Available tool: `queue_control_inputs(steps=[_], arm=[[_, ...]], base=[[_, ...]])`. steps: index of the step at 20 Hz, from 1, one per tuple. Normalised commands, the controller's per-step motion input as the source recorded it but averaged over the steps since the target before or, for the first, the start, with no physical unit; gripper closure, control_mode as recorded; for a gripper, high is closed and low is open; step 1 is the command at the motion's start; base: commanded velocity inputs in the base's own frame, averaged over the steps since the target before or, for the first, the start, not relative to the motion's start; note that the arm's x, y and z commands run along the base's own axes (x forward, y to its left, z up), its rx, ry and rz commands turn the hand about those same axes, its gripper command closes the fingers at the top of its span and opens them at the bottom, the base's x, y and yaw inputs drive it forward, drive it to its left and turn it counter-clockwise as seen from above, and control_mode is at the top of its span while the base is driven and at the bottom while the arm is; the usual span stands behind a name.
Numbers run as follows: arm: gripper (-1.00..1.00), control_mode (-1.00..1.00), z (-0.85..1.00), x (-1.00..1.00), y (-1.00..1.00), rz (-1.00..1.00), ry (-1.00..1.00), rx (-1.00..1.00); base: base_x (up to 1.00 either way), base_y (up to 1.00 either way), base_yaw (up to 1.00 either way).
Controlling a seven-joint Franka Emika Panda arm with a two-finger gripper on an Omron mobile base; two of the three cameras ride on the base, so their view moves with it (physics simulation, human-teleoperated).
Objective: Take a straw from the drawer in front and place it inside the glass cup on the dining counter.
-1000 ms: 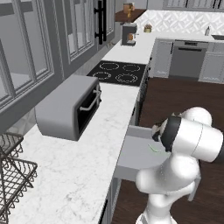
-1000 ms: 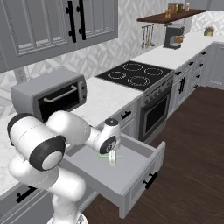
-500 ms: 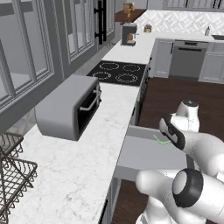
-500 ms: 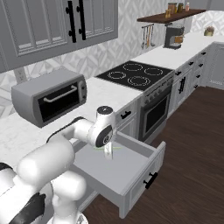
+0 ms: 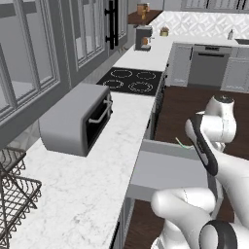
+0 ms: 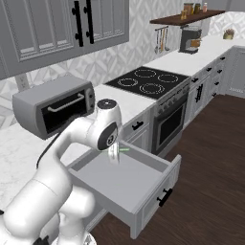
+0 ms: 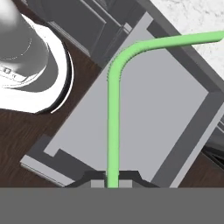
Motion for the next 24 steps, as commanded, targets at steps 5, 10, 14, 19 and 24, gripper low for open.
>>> queue_control_inputs(steps=[5,10,14,19,24], arm=[[1.00,-1.00,0.61,-0.24,0.00,0.00,0.00,0.00],[1.00,-1.00,0.38,-0.42,0.01,0.00,0.00,0.00],[1.00,-1.00,0.08,-0.32,0.00,-0.05,0.00,0.00],[1.00,-1.00,-0.07,-0.06,0.08,-0.01,0.08,0.00],[1.00,1.00,-0.01,-0.04,0.06,0.00,0.01,0.00]], base=[[0.00,0.00,0.00],[0.00,0.00,0.00],[0.00,0.00,0.00],[0.00,0.00,0.00],[-0.35,0.09,-0.12]])
